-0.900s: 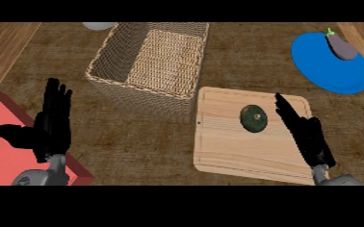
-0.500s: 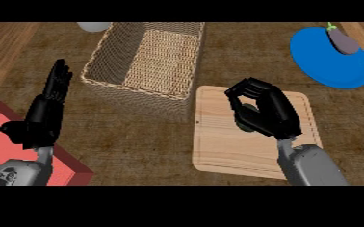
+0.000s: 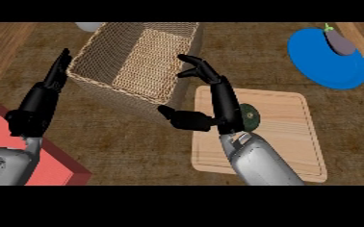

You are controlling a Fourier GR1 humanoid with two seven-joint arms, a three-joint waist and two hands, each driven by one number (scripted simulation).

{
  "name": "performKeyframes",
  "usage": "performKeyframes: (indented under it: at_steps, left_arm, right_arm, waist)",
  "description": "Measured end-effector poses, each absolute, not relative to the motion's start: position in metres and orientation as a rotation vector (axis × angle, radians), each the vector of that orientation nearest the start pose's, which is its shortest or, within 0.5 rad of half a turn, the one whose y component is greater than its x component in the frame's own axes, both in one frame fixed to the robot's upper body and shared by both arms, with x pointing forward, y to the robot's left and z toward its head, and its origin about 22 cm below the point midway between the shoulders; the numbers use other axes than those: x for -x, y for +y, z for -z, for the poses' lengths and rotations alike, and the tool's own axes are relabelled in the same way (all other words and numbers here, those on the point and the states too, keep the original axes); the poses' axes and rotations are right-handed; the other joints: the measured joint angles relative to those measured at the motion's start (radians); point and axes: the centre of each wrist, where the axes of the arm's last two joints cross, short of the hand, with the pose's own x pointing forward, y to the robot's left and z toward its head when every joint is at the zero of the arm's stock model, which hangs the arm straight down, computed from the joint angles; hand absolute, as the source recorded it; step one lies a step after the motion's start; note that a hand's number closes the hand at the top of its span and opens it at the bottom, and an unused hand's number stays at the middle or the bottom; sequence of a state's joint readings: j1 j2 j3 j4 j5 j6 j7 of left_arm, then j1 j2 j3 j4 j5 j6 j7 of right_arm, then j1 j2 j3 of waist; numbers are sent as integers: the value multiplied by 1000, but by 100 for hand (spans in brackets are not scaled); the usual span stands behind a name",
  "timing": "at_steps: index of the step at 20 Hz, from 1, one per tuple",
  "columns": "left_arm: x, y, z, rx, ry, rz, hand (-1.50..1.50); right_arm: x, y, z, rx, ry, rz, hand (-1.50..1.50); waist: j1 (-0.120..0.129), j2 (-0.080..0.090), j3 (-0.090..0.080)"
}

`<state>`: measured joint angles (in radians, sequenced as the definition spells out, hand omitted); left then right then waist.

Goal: Pick the squash from the cutting board and place it in the basket

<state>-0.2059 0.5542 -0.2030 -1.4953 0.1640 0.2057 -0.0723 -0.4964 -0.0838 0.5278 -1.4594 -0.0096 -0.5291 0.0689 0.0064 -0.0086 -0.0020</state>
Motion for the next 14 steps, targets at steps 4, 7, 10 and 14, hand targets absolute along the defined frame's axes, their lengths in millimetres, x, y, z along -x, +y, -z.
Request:
performKeyframes:
  at_steps: [4, 7, 10, 14]
  left_arm:
    - [-284, 298, -63, -316, -1699, 358, 0]
    - [-284, 300, -64, -321, -1694, 361, 0]
    - [-285, 299, -65, -315, -1692, 369, 0]
    - [-287, 298, -69, -308, -1702, 367, 0]
  right_arm:
    - [-318, -99, -103, 285, -1814, -436, -150]
    - [-335, -118, -121, 472, -1702, -654, -150]
    - [-344, -125, -143, 589, -1547, -896, -150]
    - [-347, -124, -175, 632, -1312, -1154, -150]
  waist:
    - [-21, -12, -6]
    - [-27, -18, -8]
    - [-23, -18, -9]
    - [-20, -13, -7]
